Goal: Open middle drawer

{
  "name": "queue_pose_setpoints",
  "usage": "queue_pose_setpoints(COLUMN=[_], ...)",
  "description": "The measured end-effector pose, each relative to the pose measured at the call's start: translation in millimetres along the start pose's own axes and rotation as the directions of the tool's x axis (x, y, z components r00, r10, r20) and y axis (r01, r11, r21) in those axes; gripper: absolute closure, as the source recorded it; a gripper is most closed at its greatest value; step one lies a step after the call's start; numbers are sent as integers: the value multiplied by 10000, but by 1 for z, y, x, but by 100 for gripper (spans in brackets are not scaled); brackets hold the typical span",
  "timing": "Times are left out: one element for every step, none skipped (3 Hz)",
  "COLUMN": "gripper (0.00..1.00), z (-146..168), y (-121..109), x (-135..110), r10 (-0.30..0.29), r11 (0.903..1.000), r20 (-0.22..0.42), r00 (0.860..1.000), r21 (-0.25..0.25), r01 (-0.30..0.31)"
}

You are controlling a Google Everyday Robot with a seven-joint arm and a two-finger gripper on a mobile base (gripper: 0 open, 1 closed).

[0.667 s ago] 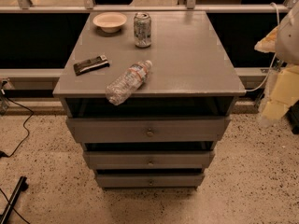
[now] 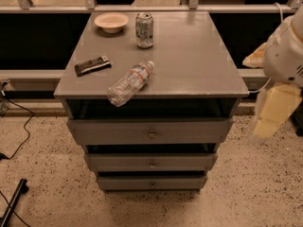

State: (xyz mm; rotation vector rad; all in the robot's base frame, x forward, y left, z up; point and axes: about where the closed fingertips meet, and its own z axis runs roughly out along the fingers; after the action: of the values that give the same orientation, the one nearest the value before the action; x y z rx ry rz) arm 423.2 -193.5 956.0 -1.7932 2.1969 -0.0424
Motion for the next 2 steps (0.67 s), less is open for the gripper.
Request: queue_pose_setpoints(gripper=[0, 0], z=[30, 56], y=[53, 105], x=[-38, -70], r10=[-912, -1610], r11=[9947, 9861], r20=[1077, 2336], r00=[9900, 9589], r21=[-371, -33], r01=[956, 1663])
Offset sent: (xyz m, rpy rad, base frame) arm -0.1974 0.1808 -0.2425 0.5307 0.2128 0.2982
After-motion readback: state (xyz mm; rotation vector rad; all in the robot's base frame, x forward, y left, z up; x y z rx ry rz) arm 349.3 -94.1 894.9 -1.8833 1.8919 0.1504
